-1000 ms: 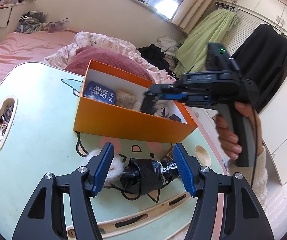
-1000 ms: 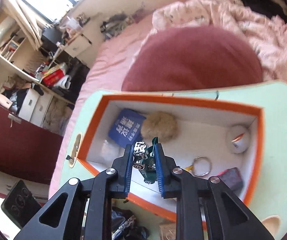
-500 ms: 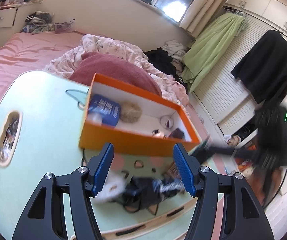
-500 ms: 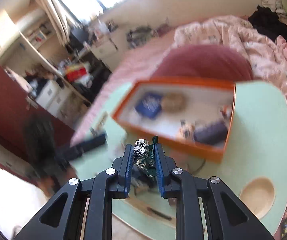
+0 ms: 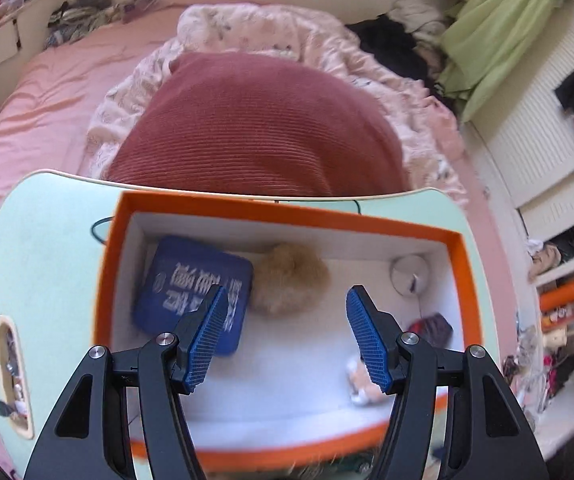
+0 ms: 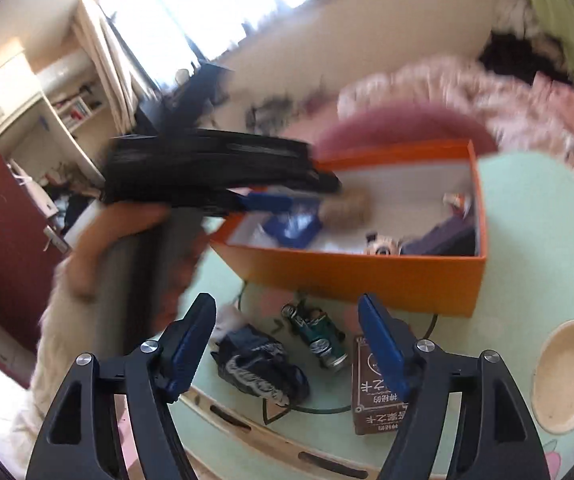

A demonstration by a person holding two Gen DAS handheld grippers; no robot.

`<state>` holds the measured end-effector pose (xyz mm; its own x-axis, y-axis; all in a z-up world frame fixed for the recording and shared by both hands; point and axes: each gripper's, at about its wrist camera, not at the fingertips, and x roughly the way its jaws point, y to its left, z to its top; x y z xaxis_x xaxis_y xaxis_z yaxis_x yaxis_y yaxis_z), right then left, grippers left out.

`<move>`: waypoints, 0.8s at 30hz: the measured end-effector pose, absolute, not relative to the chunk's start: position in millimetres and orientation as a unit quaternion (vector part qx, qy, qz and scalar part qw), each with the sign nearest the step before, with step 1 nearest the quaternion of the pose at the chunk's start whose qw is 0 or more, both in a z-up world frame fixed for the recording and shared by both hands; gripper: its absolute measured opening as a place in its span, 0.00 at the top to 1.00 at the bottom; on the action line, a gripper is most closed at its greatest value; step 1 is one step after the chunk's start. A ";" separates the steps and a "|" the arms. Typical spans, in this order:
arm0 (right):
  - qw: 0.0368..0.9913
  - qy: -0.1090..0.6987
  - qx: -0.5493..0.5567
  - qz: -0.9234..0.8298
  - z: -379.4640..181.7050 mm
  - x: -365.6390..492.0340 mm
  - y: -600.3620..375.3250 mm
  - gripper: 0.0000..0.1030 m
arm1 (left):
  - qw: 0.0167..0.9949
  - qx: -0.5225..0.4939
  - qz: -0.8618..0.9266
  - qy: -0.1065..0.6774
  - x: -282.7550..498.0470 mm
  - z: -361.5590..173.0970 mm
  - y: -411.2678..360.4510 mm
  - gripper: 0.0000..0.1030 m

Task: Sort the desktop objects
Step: 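Lift the green car out and set it on the table with the right gripper, then grasp the brown fluffy ball in the box with the left gripper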

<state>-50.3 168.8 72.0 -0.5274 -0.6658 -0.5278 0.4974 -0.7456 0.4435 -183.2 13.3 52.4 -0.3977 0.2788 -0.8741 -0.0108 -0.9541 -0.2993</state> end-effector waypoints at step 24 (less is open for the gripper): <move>0.253 -0.098 0.235 -0.933 115.8 -29.2 212.5 0.23 | 0.221 -0.449 0.861 -0.093 -126.3 106.7 12.3 0.83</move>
<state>-29.2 212.5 115.8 -0.7608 -0.5188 -0.3899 0.4268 -0.8526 0.3016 -126.3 12.3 106.7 -0.4999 0.4633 -0.7317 -0.2962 -0.8854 -0.3582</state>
